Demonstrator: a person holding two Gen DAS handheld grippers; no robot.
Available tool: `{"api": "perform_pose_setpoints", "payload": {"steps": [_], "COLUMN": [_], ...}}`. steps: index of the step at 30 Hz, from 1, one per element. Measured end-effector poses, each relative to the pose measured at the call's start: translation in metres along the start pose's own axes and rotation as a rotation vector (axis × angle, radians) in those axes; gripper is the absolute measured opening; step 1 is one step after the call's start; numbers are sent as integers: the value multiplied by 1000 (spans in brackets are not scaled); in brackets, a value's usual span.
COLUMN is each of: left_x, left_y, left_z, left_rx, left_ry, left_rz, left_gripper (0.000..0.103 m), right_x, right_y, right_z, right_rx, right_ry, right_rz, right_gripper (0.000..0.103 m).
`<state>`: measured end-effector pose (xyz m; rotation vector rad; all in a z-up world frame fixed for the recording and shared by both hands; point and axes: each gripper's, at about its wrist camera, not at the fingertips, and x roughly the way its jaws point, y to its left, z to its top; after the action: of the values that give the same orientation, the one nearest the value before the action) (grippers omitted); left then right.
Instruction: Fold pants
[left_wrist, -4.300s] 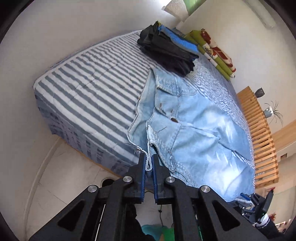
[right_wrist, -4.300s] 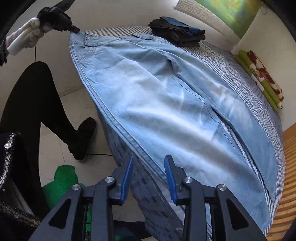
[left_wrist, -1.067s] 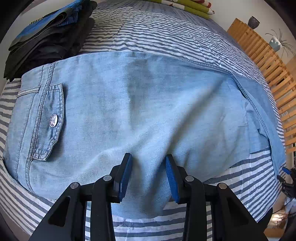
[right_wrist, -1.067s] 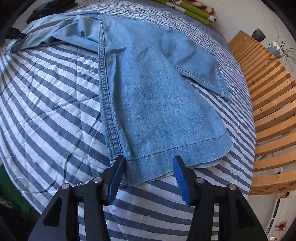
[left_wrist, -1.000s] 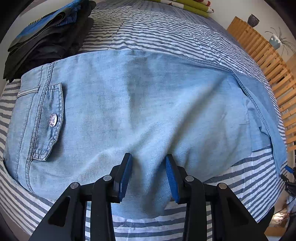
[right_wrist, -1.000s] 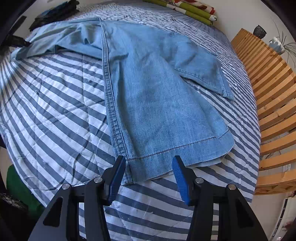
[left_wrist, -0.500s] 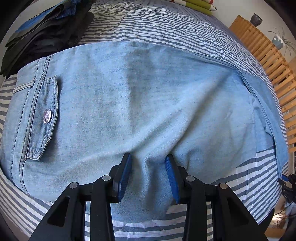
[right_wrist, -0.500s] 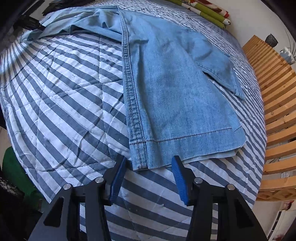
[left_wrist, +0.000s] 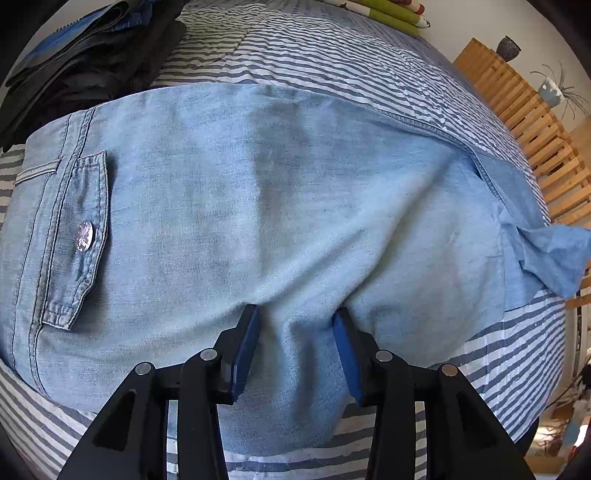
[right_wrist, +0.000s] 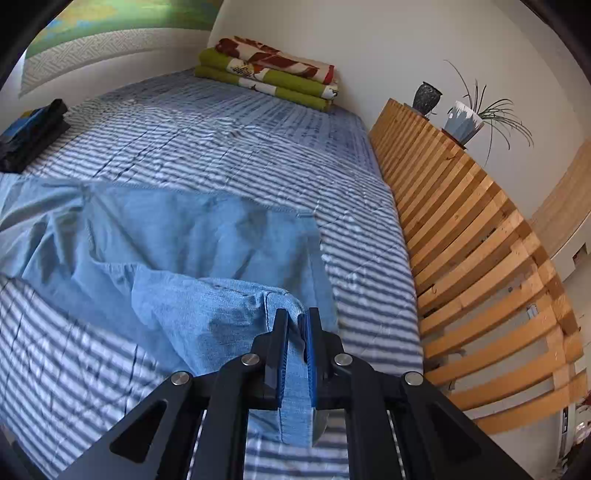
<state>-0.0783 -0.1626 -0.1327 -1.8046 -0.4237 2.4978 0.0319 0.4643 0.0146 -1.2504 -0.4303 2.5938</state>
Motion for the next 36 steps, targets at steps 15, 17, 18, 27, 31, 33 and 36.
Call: {"api": "perform_pose_setpoints", "payload": {"steps": [15, 17, 18, 27, 31, 33, 36], "left_x": [-3, -6, -8, -26, 11, 39, 65], "left_y": [1, -3, -6, -87, -148, -186, -228], "left_z": [4, 5, 6, 81, 149, 175, 189], "left_rx": [21, 33, 38, 260, 405, 472, 572], "left_ry": [22, 25, 24, -43, -59, -48, -44], "left_rz": [32, 46, 50, 2, 0, -22, -2], "left_gripper": [45, 45, 45, 45, 53, 53, 53], "right_x": [198, 212, 214, 244, 235, 228, 226], "right_y": [-38, -35, -37, -51, -35, -45, -79], "right_z": [125, 128, 130, 120, 103, 94, 82], "right_rx": [146, 130, 130, 253, 191, 220, 332], "right_ry": [83, 89, 81, 139, 186, 182, 199], "right_rz": [-144, -168, -180, -37, 27, 54, 83], "right_gripper": [8, 7, 3, 0, 17, 33, 35]}}
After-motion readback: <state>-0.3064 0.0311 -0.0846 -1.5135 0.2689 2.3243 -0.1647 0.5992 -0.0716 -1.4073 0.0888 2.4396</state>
